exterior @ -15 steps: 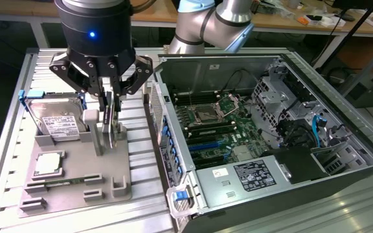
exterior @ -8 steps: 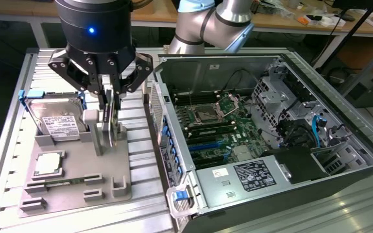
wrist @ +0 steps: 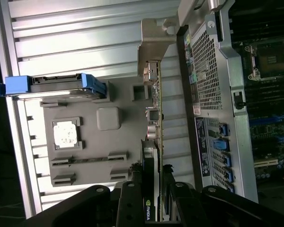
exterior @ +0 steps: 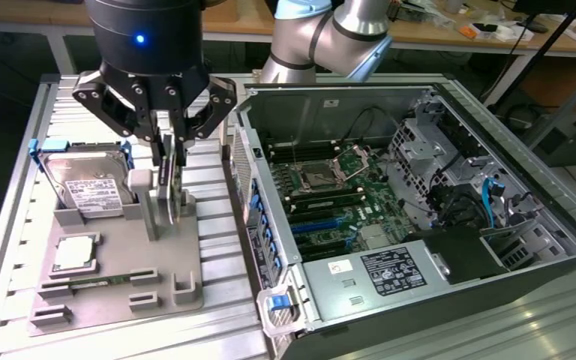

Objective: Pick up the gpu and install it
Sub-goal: 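Pick up the gpu and move the gpu toward the slot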

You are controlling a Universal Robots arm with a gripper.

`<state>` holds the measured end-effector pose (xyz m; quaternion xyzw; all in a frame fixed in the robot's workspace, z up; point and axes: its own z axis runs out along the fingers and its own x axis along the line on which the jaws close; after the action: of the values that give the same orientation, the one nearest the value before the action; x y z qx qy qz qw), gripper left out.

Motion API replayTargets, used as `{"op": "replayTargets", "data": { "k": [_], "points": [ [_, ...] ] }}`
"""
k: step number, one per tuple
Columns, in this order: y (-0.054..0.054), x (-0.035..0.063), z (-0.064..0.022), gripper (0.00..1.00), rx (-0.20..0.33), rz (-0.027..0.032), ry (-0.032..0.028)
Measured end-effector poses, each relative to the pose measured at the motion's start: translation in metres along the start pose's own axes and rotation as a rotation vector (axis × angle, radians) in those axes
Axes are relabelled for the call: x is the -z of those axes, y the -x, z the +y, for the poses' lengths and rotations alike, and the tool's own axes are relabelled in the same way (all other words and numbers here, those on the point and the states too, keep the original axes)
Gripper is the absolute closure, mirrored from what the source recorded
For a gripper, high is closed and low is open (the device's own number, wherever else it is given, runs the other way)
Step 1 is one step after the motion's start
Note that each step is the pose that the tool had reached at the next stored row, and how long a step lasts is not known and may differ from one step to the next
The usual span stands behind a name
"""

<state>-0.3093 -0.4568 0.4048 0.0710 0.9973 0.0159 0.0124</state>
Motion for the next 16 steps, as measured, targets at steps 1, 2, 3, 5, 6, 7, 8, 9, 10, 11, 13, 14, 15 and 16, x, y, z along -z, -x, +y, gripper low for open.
{"op": "replayTargets", "data": {
  "k": [1,2,3,5,6,7,8,9,10,11,13,14,15,16],
  "points": [
    [0.000,0.0011,0.0000,0.73,0.000,0.0001,-0.0001],
    [0.000,0.0017,0.0001,0.73,0.000,0.0001,-0.0001],
    [0.000,0.0024,0.0001,0.73,0.000,0.0001,-0.0001],
    [0.000,0.0039,0.0001,0.73,0.000,0.0001,-0.0001],
    [0.000,0.0047,0.0002,0.73,0.000,0.0001,-0.0001],
    [0.000,0.0065,0.0002,0.73,0.000,0.0002,-0.0003],
    [0.000,0.0072,0.0002,0.73,0.000,0.0002,-0.0003],
    [0.000,0.0078,0.0003,0.73,0.000,0.0002,-0.0002],
    [0.000,0.0084,0.0003,0.73,0.000,0.0002,-0.0003],
    [0.000,0.0091,0.0003,0.73,0.000,0.0001,-0.0004],
    [0.000,0.0105,0.0004,0.73,0.000,0.0002,-0.0005],
    [0.000,0.0111,0.0004,0.73,0.000,0.0002,-0.0004],
    [0.000,0.0118,0.0004,0.73,0.000,0.0002,-0.0004],
    [0.000,0.0129,0.0004,0.73,0.000,0.0003,-0.0005]
  ]
}}
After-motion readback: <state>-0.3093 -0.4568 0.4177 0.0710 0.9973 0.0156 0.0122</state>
